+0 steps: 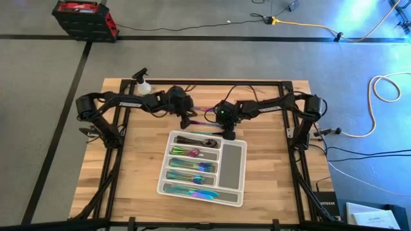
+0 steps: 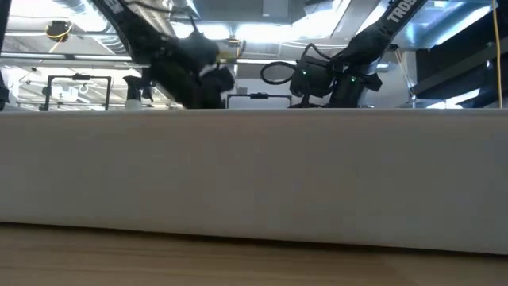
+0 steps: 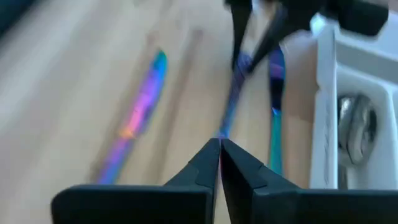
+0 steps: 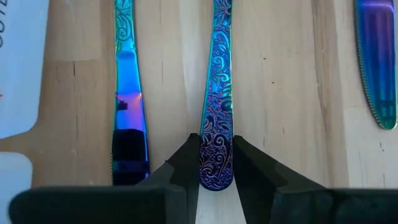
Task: Sort silverware
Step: Put the purple knife into the white silverware tray
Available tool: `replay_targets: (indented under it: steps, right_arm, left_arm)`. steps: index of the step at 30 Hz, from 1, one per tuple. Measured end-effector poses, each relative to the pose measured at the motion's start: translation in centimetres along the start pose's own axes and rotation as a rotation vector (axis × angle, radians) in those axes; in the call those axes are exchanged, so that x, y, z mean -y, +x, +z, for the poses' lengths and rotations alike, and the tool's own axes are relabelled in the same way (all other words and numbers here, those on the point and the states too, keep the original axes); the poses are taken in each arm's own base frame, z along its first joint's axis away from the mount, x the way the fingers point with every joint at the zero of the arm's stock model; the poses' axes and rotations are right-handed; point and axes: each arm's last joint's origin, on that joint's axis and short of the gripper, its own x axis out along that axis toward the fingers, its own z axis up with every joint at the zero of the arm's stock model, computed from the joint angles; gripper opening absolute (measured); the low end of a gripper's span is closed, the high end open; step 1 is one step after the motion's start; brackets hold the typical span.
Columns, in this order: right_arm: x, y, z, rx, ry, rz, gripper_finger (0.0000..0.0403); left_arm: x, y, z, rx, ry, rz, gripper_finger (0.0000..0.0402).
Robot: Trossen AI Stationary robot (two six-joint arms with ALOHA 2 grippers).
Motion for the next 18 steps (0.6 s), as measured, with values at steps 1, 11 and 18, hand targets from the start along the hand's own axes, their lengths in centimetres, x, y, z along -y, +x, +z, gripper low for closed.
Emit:
replay_targets:
  steps: [1,11,18]
  right_arm:
    - [0.0,-0.1,0.2,0.0,-0.002,0.0,0.0067]
    - [0.5,-2.2,3.0,0.031,0.005,0.026,0.0067]
    - [0.7,-3.4,4.4,0.059,0.025,0.03,0.0067]
  left_arm:
    - [0.0,-0.5,0.3,0.015,0.017,0.019,0.0]
    - [-0.4,-2.6,1.3,0.049,-0.032,0.214,0.0]
    - [-0.4,-3.2,1.6,0.052,-0.042,0.237,0.0]
